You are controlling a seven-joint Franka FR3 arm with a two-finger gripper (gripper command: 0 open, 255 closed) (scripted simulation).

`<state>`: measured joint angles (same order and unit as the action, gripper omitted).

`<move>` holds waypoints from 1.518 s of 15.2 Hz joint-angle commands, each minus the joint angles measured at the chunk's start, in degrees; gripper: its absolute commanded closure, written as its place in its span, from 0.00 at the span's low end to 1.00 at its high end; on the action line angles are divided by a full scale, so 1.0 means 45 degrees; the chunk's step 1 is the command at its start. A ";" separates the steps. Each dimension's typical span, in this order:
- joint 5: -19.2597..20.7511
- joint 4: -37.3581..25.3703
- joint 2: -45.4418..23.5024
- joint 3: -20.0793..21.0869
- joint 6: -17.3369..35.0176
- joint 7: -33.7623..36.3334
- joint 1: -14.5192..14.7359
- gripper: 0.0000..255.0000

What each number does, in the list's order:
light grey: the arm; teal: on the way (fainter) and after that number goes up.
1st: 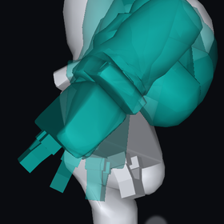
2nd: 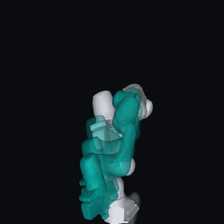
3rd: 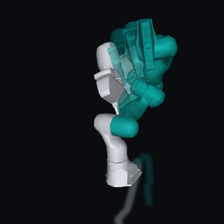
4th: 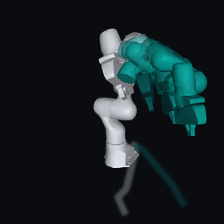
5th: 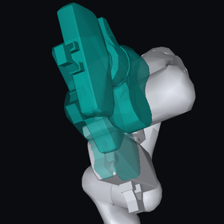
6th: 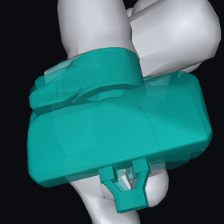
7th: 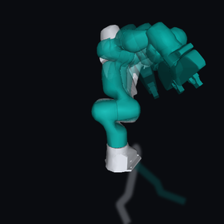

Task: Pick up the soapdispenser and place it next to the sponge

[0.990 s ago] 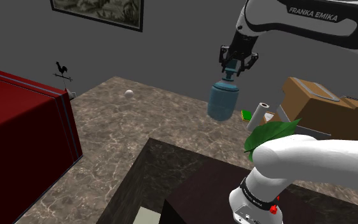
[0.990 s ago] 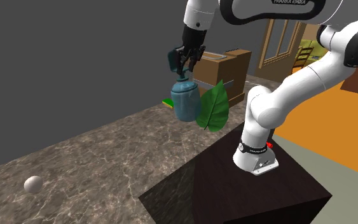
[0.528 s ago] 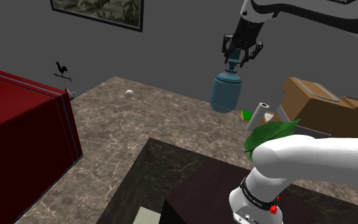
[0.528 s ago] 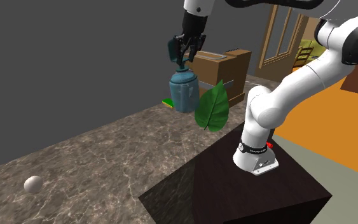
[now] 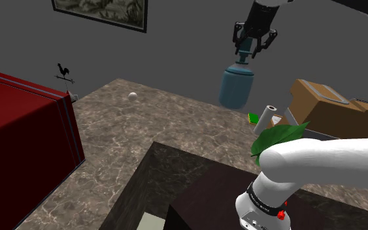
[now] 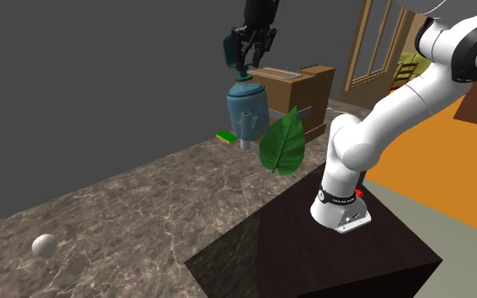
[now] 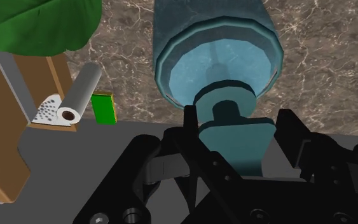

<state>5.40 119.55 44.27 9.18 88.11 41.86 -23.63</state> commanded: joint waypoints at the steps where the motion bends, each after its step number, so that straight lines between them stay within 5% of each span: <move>1: 0.0020 -0.0511 -0.0208 0.0008 -0.0290 -0.0038 -0.0034 1.00; 12: 0.0134 -0.3194 -0.1305 0.0059 -0.1858 -0.0251 -0.0211 1.00; 23: 0.0833 -0.0927 -0.2553 -0.1781 0.1915 -0.1835 -0.0606 1.00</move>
<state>8.88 114.91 33.53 1.92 95.23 34.29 -26.16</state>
